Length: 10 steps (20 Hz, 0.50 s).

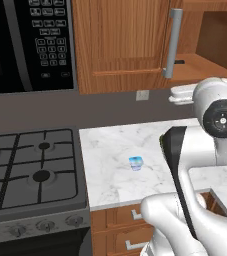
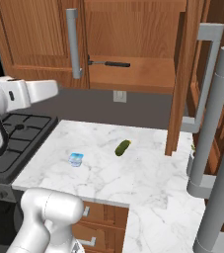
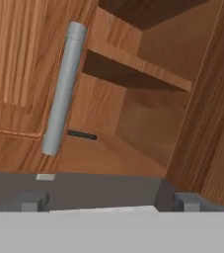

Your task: Pick the pan from the cabinet and place it on the stove. Then turn on the stove burner for the pan.

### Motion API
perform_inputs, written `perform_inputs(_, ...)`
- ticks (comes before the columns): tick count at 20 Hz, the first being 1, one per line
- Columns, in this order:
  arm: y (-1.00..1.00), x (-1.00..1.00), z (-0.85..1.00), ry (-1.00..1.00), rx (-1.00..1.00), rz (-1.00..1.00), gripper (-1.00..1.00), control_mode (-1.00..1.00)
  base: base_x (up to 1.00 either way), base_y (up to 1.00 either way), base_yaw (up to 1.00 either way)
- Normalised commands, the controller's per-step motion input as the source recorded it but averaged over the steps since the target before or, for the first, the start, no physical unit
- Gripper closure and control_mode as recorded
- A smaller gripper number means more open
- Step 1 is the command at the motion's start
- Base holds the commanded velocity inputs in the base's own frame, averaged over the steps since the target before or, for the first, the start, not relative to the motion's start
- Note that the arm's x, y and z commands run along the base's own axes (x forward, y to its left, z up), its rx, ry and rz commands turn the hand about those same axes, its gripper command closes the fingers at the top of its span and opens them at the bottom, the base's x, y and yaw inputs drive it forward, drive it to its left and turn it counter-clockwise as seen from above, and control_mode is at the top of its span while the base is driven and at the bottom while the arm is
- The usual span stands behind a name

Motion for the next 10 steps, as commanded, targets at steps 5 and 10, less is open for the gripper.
perform_inputs(5, 0.24, 0.31, 0.19, -0.15, 0.18, 0.2, -1.0, -1.0, 0.0, 0.0, 0.0)
perform_inputs(10, 0.21, 0.38, 0.17, -0.15, 0.14, 0.17, -1.0, -1.0, 0.0, 0.0, 0.0)
